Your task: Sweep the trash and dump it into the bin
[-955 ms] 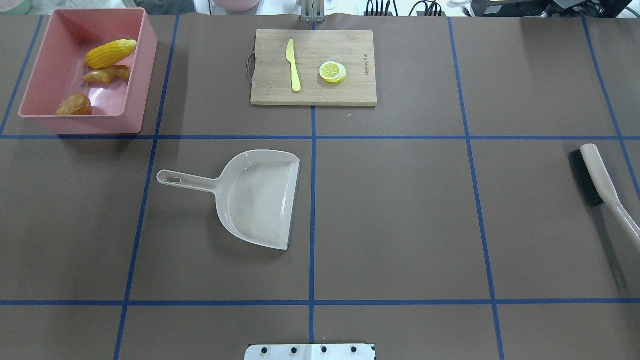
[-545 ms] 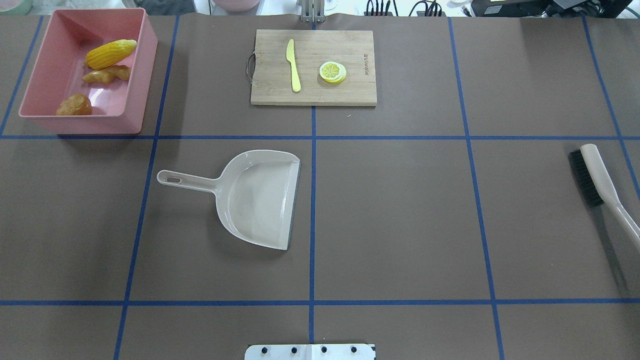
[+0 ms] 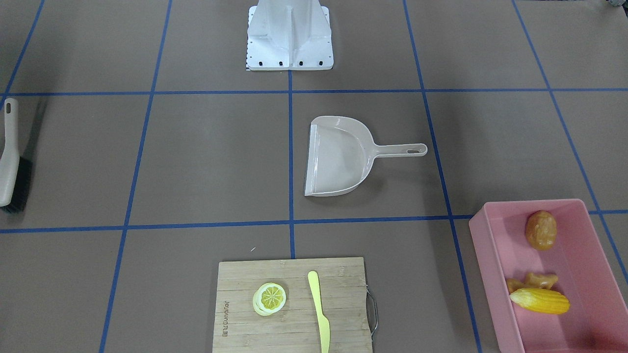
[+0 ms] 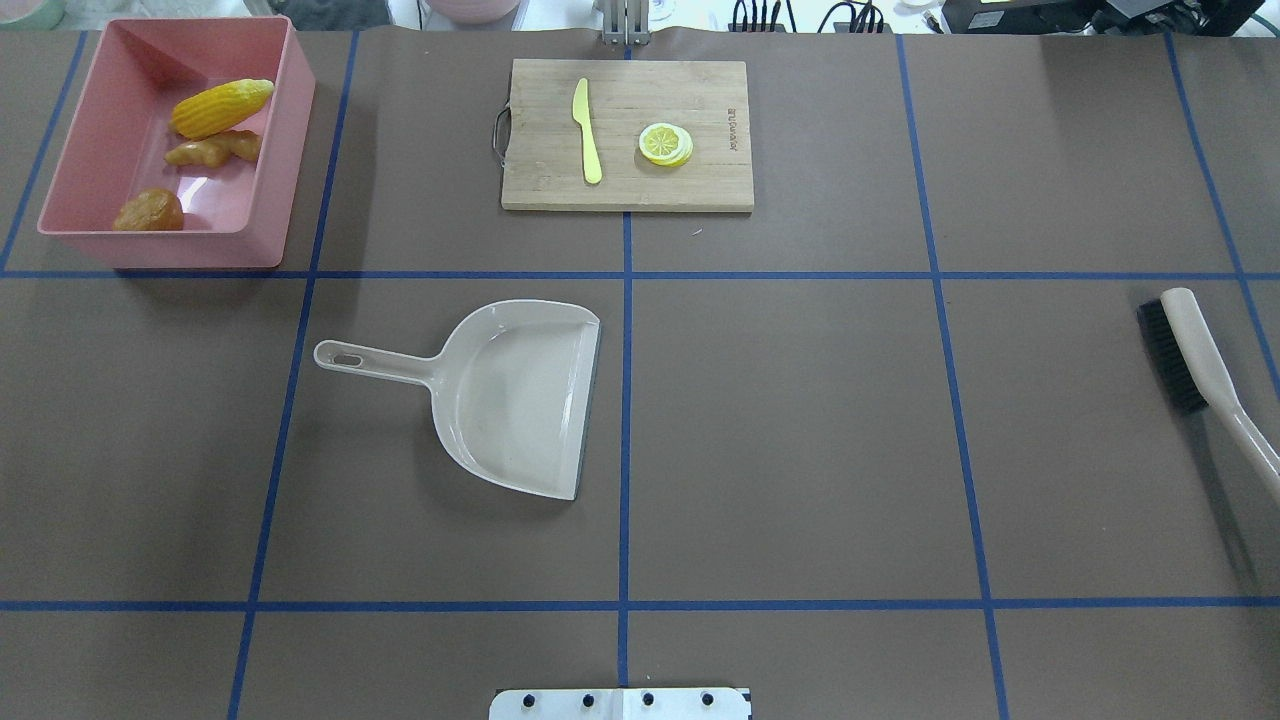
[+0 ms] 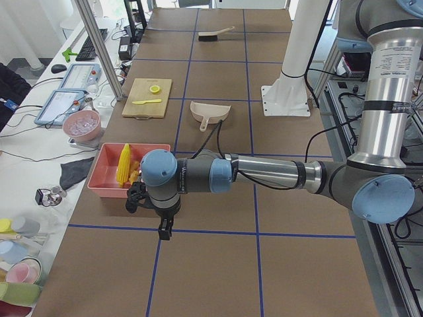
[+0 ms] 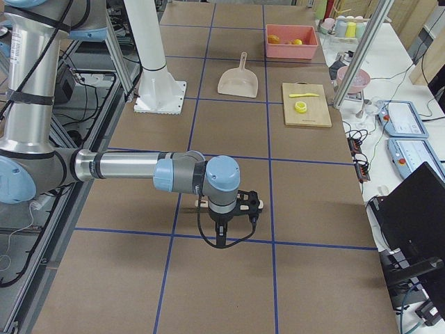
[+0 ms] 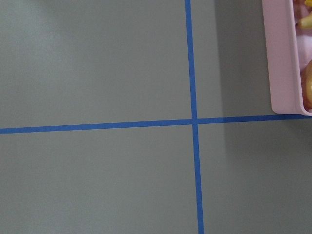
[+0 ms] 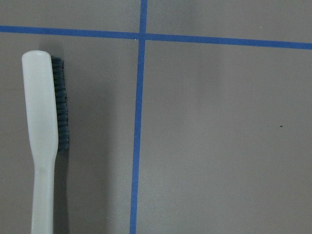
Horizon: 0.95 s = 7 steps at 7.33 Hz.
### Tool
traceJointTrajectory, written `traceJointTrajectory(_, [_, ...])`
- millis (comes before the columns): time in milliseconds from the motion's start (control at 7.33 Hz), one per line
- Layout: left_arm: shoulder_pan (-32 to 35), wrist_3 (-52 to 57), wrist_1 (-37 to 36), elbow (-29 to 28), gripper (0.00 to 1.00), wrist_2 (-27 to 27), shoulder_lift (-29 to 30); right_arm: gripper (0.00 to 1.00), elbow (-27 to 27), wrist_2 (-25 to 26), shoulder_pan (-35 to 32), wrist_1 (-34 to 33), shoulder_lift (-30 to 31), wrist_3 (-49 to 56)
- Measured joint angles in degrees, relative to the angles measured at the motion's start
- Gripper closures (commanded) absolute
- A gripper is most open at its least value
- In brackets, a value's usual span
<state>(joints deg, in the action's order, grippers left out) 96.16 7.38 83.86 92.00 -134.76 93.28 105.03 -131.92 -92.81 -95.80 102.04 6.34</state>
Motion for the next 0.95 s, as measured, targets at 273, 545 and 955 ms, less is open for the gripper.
traceJointTrajectory(273, [0.0,0.0,-0.2,0.0,0.01,-0.1,-0.5,0.00,0.0,0.0,0.0,0.0,0.0,0.0])
traceJointTrajectory(545, [0.0,-0.1,-0.5,0.0,0.01,-0.1,-0.8,0.00,0.0,0.0,0.0,0.0,0.0,0.0])
traceJointTrajectory(955, [0.0,-0.1,-0.5,0.0,0.01,-0.1,-1.9,0.00,0.0,0.0,0.0,0.0,0.0,0.0])
